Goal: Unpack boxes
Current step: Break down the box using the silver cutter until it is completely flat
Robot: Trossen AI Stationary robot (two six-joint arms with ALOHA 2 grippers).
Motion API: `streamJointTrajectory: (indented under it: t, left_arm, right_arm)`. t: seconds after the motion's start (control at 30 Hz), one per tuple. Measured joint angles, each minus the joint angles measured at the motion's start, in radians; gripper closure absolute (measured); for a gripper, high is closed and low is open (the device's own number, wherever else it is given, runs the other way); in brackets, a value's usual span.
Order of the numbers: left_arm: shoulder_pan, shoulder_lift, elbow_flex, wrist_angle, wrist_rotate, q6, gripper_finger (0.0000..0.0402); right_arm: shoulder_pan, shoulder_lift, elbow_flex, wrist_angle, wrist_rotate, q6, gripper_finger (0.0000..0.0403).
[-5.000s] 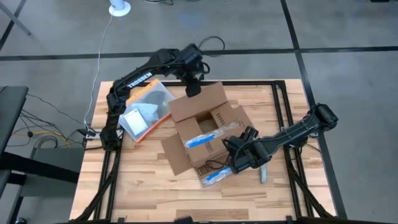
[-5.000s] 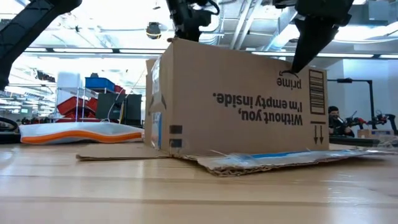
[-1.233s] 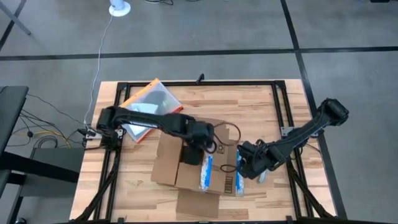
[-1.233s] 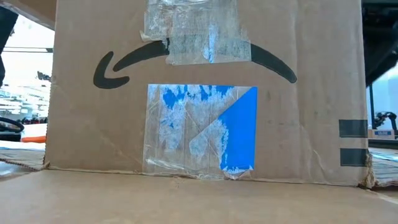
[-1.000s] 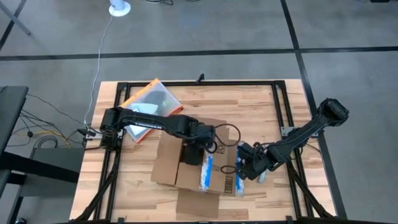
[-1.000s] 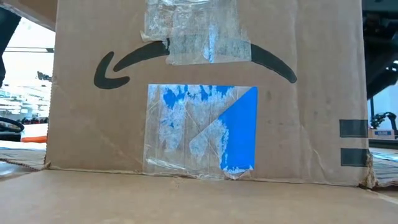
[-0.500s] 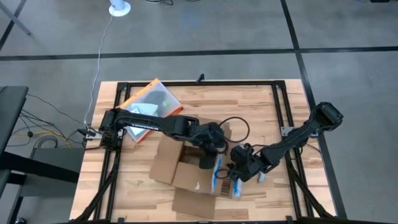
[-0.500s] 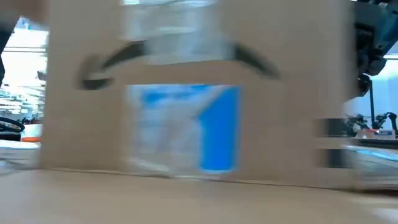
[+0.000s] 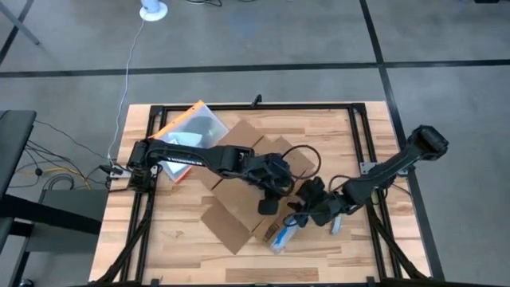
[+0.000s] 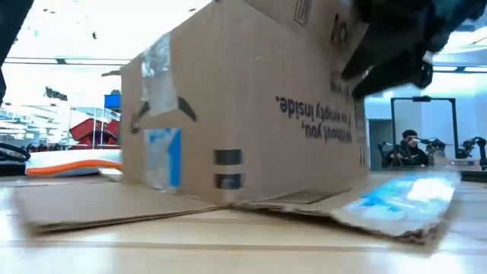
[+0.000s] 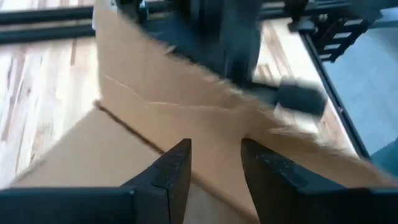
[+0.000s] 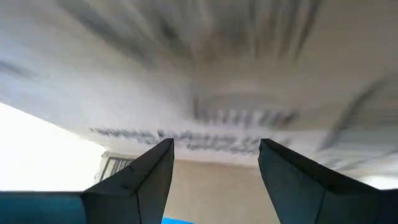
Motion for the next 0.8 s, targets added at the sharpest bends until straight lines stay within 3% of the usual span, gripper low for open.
streamJointTrajectory:
  t: [0.33, 0.6, 0.8]
  left_arm:
    - [0.007, 0.000, 0.000, 0.002, 0.000, 0.006, 0.0275]
    - [-0.014, 0.000, 0.000, 0.063, 0.000, 0.003, 0.0275]
    - [-0.015, 0.091, -0.003, 0.058, 0.012, -0.025, 0.0275]
  right_arm:
    - [0.121, -0.258, 0.037, -0.095, 0.031, -0.211, 0.0186]
    - [0.217, -0.465, 0.037, -0.093, 0.152, -0.332, 0.0186]
    - [0.246, -0.548, 0.037, -0.115, 0.206, -0.351, 0.0186]
